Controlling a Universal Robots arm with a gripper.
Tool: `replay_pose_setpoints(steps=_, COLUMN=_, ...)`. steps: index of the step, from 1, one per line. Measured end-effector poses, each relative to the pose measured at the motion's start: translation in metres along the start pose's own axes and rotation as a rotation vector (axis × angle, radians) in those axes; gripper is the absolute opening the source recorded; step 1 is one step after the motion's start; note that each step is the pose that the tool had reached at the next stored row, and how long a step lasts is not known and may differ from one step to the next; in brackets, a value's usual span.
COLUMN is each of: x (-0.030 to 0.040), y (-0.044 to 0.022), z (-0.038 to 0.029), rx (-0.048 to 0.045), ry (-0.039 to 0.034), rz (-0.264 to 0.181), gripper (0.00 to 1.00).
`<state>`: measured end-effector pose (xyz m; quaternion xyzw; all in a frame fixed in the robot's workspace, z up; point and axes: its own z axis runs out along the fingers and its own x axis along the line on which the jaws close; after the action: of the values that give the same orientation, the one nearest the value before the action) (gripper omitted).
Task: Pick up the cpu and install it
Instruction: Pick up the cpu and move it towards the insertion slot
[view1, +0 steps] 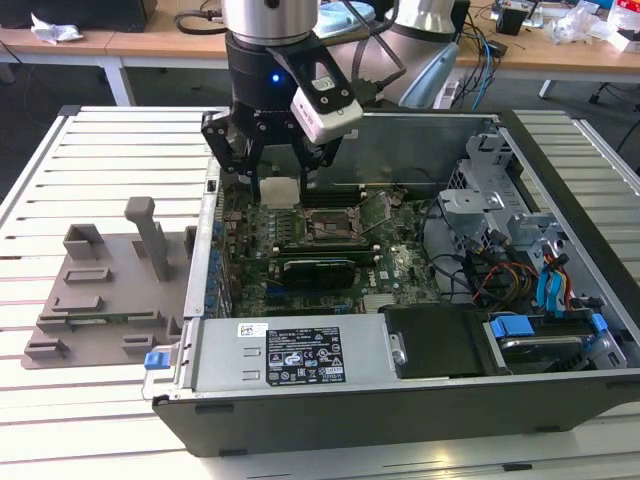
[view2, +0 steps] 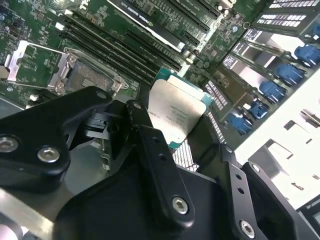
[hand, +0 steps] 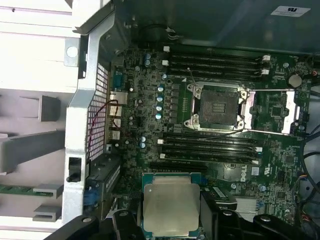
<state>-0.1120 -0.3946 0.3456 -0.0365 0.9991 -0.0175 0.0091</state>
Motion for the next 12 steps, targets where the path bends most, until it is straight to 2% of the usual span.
replay_pose_setpoints(steps=12, x=-0.0141, y=0.0013, z=0.0126, rx=0.0003, ry=0.0006, rz=0.000, gripper=0.55)
